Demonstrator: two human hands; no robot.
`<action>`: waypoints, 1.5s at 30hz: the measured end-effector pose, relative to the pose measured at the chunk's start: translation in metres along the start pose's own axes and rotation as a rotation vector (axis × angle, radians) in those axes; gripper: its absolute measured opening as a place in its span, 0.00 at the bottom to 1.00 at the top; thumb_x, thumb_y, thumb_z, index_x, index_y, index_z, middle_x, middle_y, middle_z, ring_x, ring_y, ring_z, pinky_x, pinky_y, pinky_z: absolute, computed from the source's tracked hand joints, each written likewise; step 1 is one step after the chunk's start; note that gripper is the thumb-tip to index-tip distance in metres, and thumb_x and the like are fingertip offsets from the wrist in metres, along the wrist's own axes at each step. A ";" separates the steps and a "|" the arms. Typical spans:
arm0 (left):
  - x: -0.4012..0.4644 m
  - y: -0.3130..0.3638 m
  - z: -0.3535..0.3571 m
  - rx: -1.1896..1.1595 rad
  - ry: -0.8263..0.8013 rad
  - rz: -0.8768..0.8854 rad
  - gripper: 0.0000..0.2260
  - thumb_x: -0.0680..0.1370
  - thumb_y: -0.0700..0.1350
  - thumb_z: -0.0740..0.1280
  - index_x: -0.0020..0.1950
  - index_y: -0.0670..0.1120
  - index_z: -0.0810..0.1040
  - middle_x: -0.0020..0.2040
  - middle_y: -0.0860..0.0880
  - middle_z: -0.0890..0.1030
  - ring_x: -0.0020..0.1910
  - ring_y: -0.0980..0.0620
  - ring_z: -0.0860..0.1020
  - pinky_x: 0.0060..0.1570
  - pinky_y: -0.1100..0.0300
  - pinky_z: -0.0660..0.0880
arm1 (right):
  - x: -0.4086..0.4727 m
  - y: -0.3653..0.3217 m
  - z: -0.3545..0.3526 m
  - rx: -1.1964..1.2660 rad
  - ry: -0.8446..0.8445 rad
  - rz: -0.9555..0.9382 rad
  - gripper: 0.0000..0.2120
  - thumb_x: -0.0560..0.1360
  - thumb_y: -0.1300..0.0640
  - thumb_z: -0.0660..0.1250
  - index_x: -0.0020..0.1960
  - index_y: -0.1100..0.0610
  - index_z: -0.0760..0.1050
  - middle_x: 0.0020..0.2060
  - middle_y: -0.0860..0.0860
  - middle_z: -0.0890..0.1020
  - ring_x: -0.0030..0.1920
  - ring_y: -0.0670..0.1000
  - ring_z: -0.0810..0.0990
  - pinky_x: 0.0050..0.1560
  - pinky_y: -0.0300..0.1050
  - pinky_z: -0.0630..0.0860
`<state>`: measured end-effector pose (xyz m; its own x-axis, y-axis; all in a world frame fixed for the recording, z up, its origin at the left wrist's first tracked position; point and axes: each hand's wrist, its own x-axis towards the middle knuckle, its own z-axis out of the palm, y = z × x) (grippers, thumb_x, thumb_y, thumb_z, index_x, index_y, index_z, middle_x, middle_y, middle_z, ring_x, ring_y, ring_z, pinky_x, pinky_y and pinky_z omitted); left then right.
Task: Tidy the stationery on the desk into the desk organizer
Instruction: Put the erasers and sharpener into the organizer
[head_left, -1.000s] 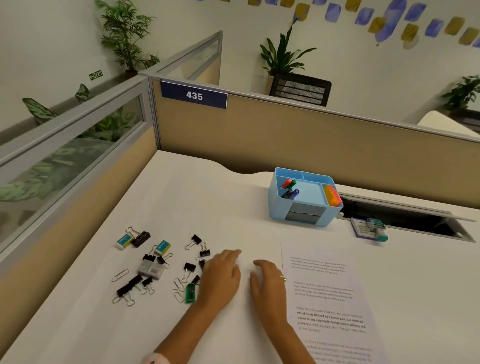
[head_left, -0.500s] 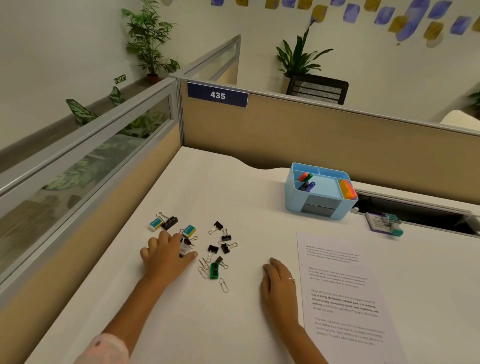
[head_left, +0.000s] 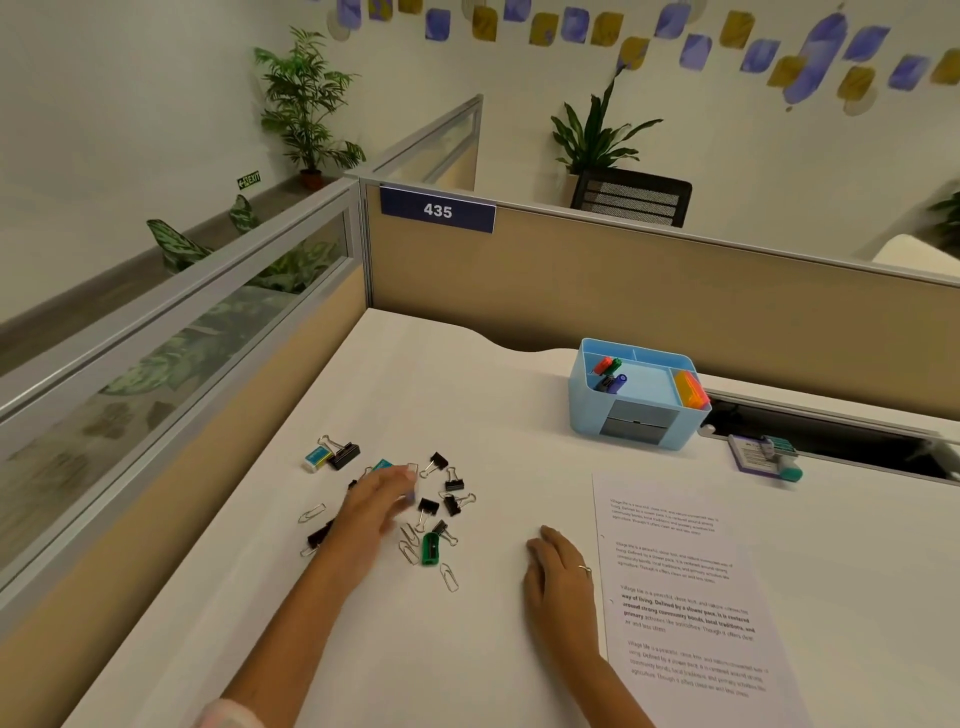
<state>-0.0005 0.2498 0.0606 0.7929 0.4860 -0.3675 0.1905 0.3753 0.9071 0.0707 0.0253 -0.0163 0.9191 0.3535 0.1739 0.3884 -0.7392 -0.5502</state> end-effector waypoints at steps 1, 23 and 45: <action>-0.003 -0.001 0.004 -0.188 -0.077 -0.069 0.08 0.71 0.50 0.70 0.47 0.50 0.82 0.50 0.47 0.82 0.51 0.49 0.80 0.43 0.59 0.70 | 0.000 0.001 0.000 0.011 -0.011 0.002 0.13 0.76 0.62 0.62 0.59 0.58 0.77 0.66 0.52 0.74 0.67 0.52 0.70 0.68 0.46 0.63; -0.014 -0.006 0.078 -0.382 -0.636 -0.440 0.28 0.58 0.53 0.81 0.54 0.45 0.82 0.45 0.38 0.81 0.38 0.45 0.80 0.39 0.56 0.76 | 0.045 -0.042 -0.130 0.474 -0.471 -0.306 0.29 0.73 0.64 0.66 0.64 0.35 0.66 0.59 0.24 0.70 0.63 0.32 0.67 0.53 0.24 0.71; 0.057 -0.016 0.144 0.240 -0.506 -0.245 0.16 0.79 0.58 0.57 0.55 0.52 0.79 0.52 0.47 0.84 0.56 0.50 0.79 0.55 0.56 0.68 | 0.098 0.017 -0.137 0.165 0.084 -0.428 0.17 0.69 0.51 0.73 0.55 0.56 0.79 0.55 0.51 0.82 0.55 0.45 0.78 0.53 0.39 0.77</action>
<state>0.1253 0.1581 0.0549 0.8750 -0.0497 -0.4816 0.4804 0.2116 0.8511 0.1762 -0.0314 0.1030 0.6829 0.5543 0.4757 0.7248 -0.4335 -0.5355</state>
